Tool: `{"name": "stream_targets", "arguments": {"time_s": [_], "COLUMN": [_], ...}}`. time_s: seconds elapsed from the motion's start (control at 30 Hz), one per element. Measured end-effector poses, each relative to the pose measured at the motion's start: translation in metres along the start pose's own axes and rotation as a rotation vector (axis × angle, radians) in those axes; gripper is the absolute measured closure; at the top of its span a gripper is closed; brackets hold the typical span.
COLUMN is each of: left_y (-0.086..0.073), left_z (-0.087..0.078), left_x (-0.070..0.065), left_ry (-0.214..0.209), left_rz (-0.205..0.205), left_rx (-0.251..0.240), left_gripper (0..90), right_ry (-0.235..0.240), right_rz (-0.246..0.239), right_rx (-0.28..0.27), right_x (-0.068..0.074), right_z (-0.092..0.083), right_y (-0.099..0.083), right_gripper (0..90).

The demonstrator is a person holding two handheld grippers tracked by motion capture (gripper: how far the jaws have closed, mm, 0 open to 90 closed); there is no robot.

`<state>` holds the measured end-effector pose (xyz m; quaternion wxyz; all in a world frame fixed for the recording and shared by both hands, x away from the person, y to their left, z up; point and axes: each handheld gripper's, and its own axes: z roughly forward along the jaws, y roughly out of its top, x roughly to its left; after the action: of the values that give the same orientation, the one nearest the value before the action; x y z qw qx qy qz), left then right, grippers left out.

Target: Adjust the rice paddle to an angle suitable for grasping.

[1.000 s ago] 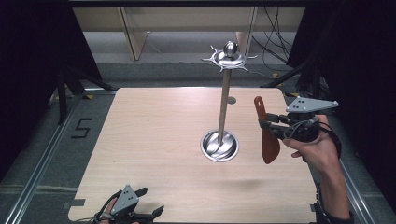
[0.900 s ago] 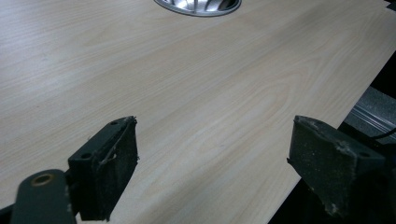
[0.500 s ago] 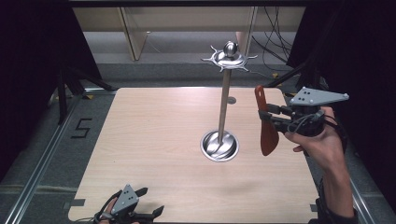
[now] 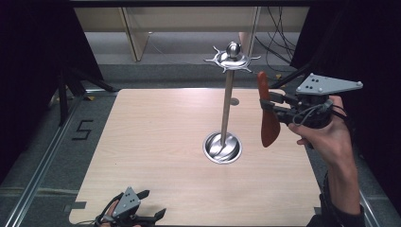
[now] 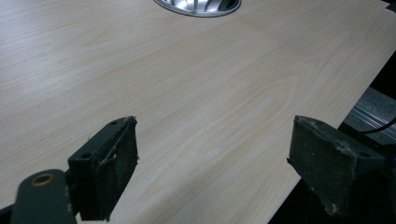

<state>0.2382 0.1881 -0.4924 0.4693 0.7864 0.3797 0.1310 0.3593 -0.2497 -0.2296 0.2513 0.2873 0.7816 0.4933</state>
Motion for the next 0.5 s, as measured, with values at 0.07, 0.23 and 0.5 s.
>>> {"name": "stream_targets", "arguments": {"time_s": [0.07, 0.23, 0.5], "left_y": [0.0, 0.0, 0.0], "left_z": [0.0, 0.0, -0.001], "left_x": [0.0, 0.0, 0.001], "left_ry": [0.001, -0.001, 0.0], "left_rz": [0.004, 0.002, 0.012], "left_rx": [0.002, 0.002, 0.008], "left_gripper": [15.0, 14.9, 15.0], "right_ry": [-0.002, -0.018, -0.012], "right_rz": [0.002, -0.004, -0.01], "right_rx": [0.002, -0.016, -0.018], "right_x": [0.0, -0.002, -0.002], "right_z": [0.002, 0.006, 0.01], "right_y": [0.003, 0.007, 0.014], "right_gripper": [67.0, 67.0, 67.1]}}
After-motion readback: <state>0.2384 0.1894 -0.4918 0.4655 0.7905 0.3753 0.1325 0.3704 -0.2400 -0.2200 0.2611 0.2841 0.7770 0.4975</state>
